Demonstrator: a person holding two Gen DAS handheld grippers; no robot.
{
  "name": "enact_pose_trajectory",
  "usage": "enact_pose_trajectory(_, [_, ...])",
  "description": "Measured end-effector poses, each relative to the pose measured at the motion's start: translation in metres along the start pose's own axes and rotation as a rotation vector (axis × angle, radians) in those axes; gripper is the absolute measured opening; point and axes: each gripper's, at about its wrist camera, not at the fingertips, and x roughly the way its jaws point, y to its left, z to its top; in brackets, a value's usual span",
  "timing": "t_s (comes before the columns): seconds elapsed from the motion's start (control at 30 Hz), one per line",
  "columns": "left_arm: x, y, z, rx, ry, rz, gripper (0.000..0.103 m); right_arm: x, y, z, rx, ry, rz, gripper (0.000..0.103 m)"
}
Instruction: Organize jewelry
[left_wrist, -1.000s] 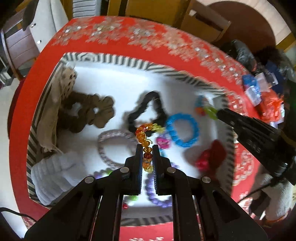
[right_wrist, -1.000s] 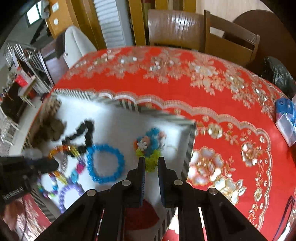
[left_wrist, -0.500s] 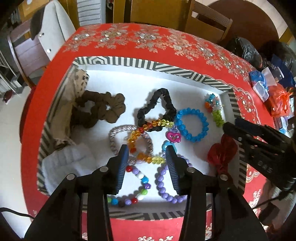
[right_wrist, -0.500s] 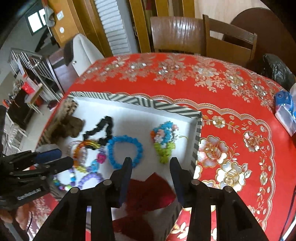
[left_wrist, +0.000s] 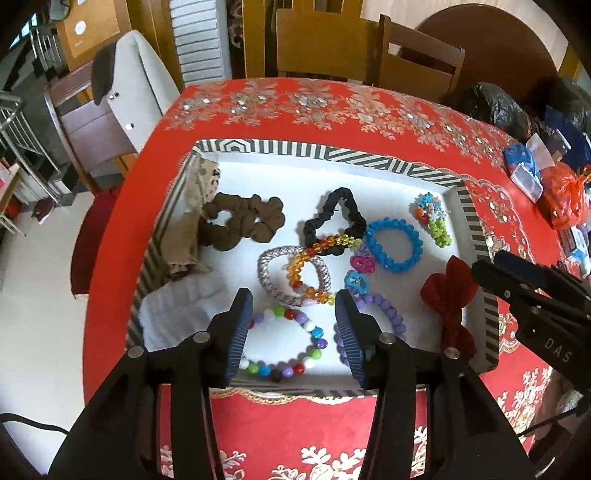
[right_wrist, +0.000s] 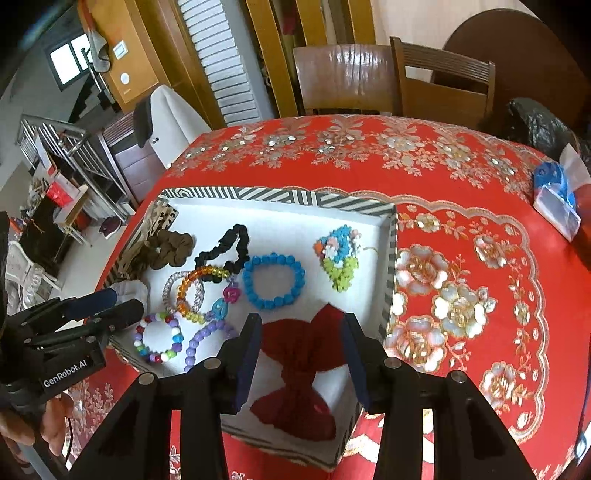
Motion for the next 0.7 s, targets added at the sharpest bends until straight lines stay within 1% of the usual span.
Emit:
enact_pose_trajectory(0.17, [-0.008,0.001,-0.007,0.001,-0.012,0.025,0.046,-0.007,0.004,-0.012,0.012,-0.007,0.0,0.043])
enact_pose_trajectory(0.47, [-0.024,0.002,-0.023,0.001,-0.033,0.065,0.047,-0.027,0.01,-0.031,0.062,-0.055,0.013,0.044])
enact_pose_trajectory(0.7, [-0.046,0.009,-0.04,-0.016,-0.07,0.101,0.047,-0.045,0.022,-0.046,0.078,-0.087,0.034,0.044])
